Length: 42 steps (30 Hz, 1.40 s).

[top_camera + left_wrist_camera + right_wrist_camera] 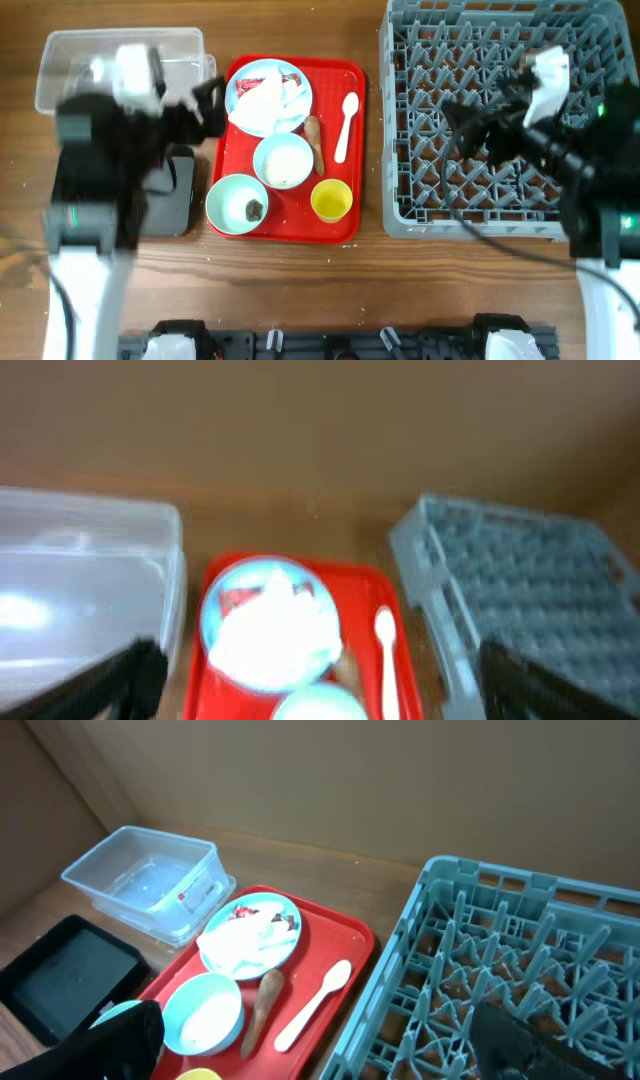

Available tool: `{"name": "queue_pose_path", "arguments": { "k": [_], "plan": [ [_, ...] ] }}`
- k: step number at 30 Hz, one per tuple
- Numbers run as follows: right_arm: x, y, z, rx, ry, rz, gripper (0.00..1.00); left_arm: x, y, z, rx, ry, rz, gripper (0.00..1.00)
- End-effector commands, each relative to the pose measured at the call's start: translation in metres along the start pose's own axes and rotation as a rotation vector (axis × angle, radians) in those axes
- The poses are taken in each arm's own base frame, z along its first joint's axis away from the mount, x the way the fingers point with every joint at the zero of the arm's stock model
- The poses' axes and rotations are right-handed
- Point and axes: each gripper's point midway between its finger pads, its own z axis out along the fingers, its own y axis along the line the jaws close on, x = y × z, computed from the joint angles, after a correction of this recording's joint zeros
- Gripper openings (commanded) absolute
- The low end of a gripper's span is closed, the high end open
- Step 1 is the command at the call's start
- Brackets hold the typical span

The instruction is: Sort waste into correct bins and load items into the dishwasher rack

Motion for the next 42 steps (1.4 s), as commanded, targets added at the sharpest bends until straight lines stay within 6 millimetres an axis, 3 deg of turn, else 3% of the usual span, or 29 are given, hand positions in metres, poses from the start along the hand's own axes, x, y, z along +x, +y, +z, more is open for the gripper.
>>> {"name": "queue_pose_path", "arguments": {
  "k": [1,3,4,6,8,12,22,25,28,30,32,34,38,40,42],
  "plan": [
    [0.0,-0.008,0.019,-0.027,0.039,0.021,1.0,-0.013,-0.025,0.076,0.084,0.221,0.2,1.0],
    [0.013,-0.014,0.03,-0.03,0.091,0.066,1.0,0.008,-0.029,0.127,0.114,0.364,0.273,1.0],
    [0.02,-0.017,0.035,-0.033,0.121,0.086,1.0,0.029,-0.025,0.158,0.122,0.42,0.282,1.0],
    [0.035,-0.021,0.044,-0.037,0.179,0.126,1.0,0.074,-0.009,0.196,0.115,0.54,0.254,1.0],
    [0.043,-0.025,0.051,-0.039,0.209,0.146,1.0,0.106,0.004,0.222,0.11,0.608,0.241,1.0],
    [0.054,-0.031,0.061,-0.042,0.247,0.172,1.0,0.145,0.013,0.244,0.172,0.68,0.362,1.0],
    [0.063,-0.031,0.062,-0.044,0.278,0.192,1.0,0.207,0.053,0.29,0.087,0.764,0.376,1.0],
    [0.063,-0.032,0.062,-0.041,0.279,0.192,1.0,0.225,0.059,0.297,0.086,0.791,0.368,0.78],
    [0.063,-0.032,0.062,-0.041,0.279,0.192,1.0,0.24,0.064,0.3,0.085,0.821,0.361,0.35],
    [0.063,-0.032,0.062,-0.041,0.279,0.192,1.0,0.244,0.065,0.301,0.085,0.832,0.357,0.13],
    [0.063,-0.032,0.062,-0.041,0.279,0.192,1.0,0.238,0.064,0.303,0.084,0.814,0.358,0.04],
    [0.063,-0.032,0.062,-0.041,0.279,0.193,1.0,0.216,0.058,0.302,0.067,0.766,0.339,0.04],
    [0.063,-0.032,0.062,-0.041,0.279,0.192,1.0,0.119,0.031,0.283,0.018,0.574,0.269,0.04],
    [0.063,-0.032,0.062,-0.041,0.279,0.192,1.0,0.069,0.017,0.256,0.01,0.476,0.259,0.04],
    [0.063,-0.032,0.062,-0.041,0.279,0.192,1.0,0.024,0.02,0.22,-0.056,0.389,0.248,0.04]
  ]
}}
